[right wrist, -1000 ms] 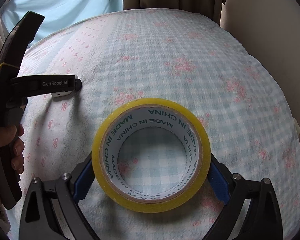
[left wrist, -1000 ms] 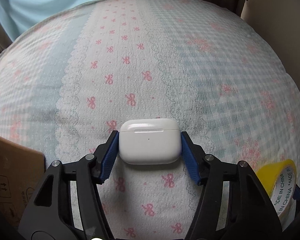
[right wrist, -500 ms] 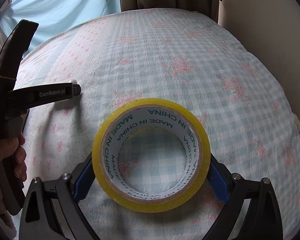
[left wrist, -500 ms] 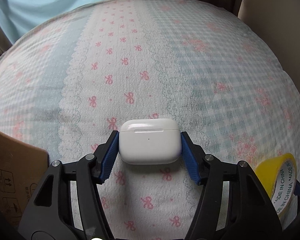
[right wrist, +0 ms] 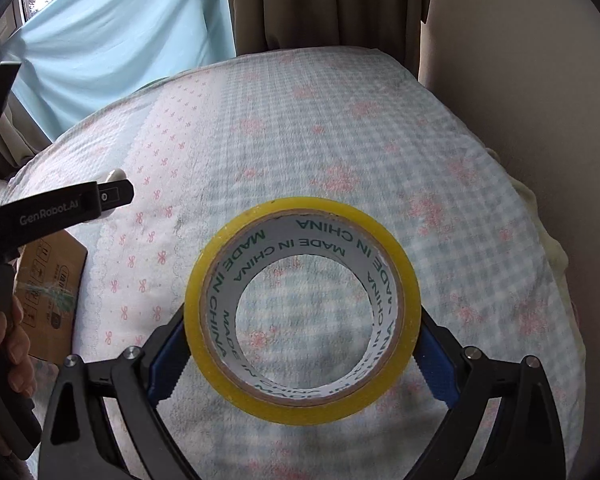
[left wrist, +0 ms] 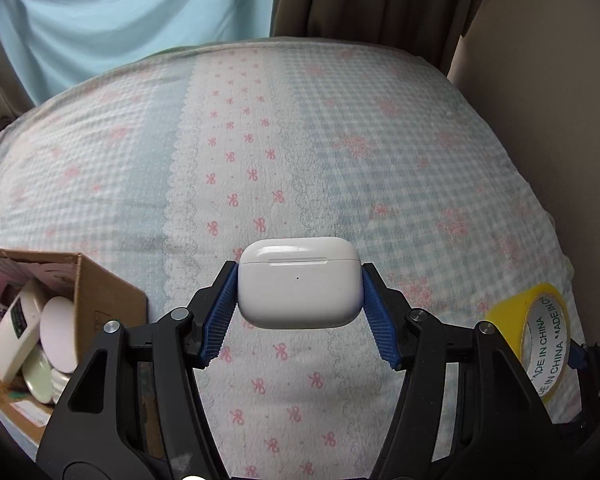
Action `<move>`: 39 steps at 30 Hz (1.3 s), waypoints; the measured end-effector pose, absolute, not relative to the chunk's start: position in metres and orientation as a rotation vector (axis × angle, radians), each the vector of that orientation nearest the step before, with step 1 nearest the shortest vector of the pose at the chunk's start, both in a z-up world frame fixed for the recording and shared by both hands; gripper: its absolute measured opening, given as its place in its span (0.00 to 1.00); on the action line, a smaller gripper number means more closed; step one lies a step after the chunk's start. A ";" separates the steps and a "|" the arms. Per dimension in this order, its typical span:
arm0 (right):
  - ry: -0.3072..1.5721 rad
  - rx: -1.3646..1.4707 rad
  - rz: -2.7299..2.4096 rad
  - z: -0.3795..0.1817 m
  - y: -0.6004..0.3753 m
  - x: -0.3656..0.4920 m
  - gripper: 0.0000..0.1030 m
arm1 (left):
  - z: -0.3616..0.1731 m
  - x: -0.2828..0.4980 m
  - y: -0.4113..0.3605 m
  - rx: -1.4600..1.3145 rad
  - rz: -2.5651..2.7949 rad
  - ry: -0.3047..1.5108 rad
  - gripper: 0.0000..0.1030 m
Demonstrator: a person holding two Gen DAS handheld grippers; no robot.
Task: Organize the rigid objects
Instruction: 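Carry the earbud case with the left gripper while the right gripper carries the tape to the box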
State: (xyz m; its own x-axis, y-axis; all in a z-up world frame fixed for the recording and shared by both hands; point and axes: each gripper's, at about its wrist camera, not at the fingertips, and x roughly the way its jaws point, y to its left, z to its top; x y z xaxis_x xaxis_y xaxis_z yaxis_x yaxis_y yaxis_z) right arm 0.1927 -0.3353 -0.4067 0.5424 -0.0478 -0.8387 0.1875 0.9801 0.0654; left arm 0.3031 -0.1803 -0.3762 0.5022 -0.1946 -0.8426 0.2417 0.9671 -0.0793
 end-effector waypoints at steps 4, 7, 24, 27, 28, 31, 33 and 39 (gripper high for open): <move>0.980 0.155 -0.142 -0.369 -0.336 0.189 0.93 | -0.331 0.289 -0.163 0.044 -0.261 0.982 0.55; 0.956 0.128 -0.142 -0.337 -0.330 0.188 0.93 | -0.303 0.280 -0.143 0.019 -0.258 0.973 0.55; 0.889 0.099 -0.112 -0.208 -0.192 0.190 0.93 | -0.197 0.244 0.050 0.028 -0.221 0.908 0.55; 0.900 0.098 -0.069 -0.205 -0.152 0.192 0.93 | -0.196 0.236 0.090 0.026 -0.196 0.921 0.55; 0.904 0.098 -0.051 -0.205 -0.139 0.194 0.93 | -0.196 0.235 0.103 0.025 -0.188 0.927 0.55; 0.914 0.089 -0.012 -0.207 -0.102 0.202 0.93 | -0.201 0.231 0.139 0.023 -0.171 0.941 0.55; 0.928 0.098 0.007 -0.211 -0.081 0.207 0.93 | -0.203 0.231 0.158 0.026 -0.166 0.950 0.55; 0.998 0.164 0.015 -0.233 -0.037 0.226 0.93 | -0.227 0.242 0.200 0.042 -0.190 1.000 0.55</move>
State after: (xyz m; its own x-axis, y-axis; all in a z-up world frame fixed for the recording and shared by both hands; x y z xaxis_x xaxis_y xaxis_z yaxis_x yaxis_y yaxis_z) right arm 0.2262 -0.0371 -0.2332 0.5429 0.0875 -0.8352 0.0628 0.9875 0.1443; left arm 0.2420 0.2005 -0.2268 0.5253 -0.1393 -0.8395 0.1780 0.9827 -0.0517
